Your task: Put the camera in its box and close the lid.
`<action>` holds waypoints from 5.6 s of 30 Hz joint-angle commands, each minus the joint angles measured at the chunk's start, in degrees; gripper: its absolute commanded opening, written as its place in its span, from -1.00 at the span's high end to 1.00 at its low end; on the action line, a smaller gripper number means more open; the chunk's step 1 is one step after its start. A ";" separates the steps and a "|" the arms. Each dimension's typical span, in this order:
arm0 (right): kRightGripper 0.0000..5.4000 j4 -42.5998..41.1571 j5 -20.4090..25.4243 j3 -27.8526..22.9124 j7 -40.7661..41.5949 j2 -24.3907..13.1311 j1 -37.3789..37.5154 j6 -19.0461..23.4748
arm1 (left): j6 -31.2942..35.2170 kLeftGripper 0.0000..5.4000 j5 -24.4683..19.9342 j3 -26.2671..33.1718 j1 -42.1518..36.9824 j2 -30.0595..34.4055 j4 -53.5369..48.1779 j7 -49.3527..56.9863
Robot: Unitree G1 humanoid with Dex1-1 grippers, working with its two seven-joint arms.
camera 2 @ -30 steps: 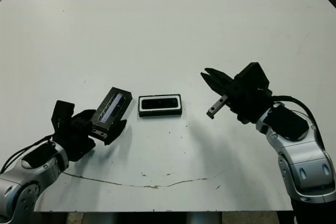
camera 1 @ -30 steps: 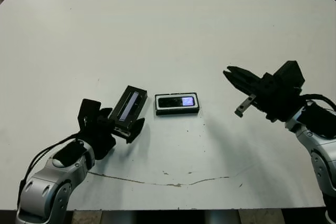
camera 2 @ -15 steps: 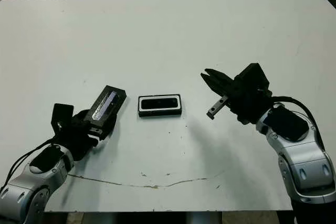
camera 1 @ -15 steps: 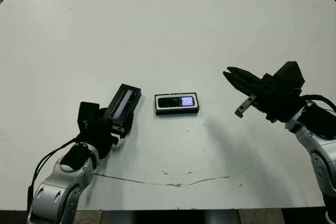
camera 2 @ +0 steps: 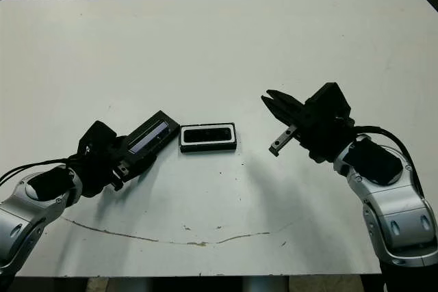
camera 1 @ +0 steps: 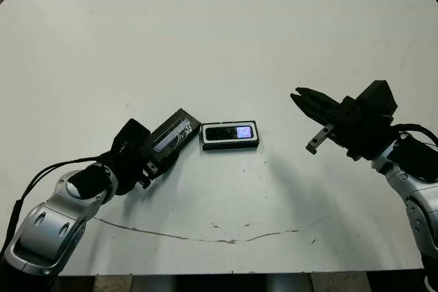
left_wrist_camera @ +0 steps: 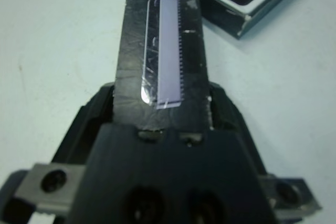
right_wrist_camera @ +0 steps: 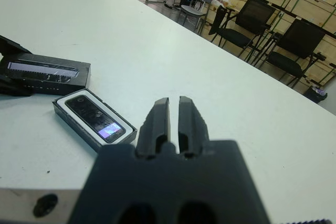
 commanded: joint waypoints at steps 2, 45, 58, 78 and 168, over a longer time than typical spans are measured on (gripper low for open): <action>1.00 0.35 -0.39 -0.35 0.02 -0.44 0.64 -1.10 | -4.17 -0.03 -2.37 6.34 -3.49 -0.53 1.90 -1.23; 1.00 2.53 0.76 -0.71 0.08 -0.23 0.57 -2.37 | -31.59 -0.03 1.24 -4.33 -42.38 -3.71 70.81 -55.87; 1.00 2.40 0.86 -0.87 0.36 -0.27 0.78 -2.34 | -32.73 -0.03 3.40 -6.59 -39.33 -5.73 70.68 -58.70; 1.00 1.43 1.10 -0.82 -0.24 -0.62 1.00 -0.80 | -33.12 -0.03 4.92 -11.07 -36.23 -8.02 70.02 -60.64; 1.00 0.58 0.61 -0.95 0.24 -0.79 1.60 -0.99 | -32.67 -0.03 20.81 -30.19 -38.20 -12.04 67.31 -50.35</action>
